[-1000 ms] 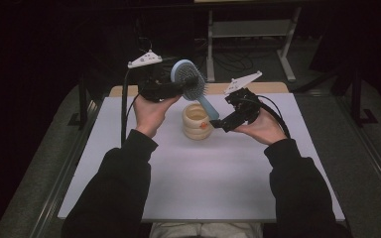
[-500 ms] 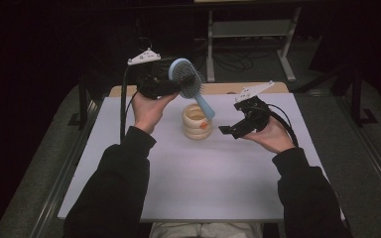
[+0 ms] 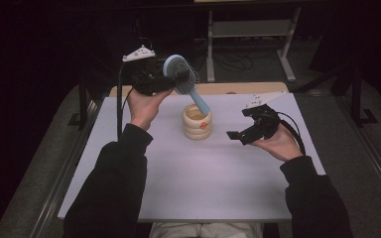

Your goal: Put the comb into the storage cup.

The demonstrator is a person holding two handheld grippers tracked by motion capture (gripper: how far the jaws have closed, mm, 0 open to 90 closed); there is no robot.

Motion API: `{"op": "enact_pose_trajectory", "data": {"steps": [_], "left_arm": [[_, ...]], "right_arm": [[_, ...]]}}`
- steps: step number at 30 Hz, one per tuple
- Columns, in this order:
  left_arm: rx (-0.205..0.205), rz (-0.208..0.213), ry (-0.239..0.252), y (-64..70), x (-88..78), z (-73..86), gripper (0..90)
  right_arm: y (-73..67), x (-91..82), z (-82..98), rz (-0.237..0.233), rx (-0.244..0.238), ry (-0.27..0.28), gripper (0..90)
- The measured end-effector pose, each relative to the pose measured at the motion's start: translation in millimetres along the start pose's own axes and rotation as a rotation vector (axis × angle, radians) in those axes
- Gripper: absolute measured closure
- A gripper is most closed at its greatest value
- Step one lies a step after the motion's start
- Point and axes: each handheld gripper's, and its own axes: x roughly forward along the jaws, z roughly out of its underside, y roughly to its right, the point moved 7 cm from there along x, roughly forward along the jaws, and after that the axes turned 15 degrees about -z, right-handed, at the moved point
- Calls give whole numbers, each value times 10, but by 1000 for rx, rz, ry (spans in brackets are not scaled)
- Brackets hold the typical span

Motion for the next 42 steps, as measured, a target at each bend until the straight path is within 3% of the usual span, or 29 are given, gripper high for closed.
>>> {"op": "enact_pose_trajectory", "data": {"steps": [7,23,27,42], "left_arm": [[9,-21,-20,-82,53,34,550],[21,-57,-35,-197,137,84,550],[38,-70,-49,-213,177,123,549],[34,-87,-94,-297,329,287,549]], "right_arm": [[19,-77,130,17,20,27,0],[-100,-296,433,14,45,105,0],[-148,-336,518,10,47,117,0],[-239,-410,758,21,53,160,0]]}}
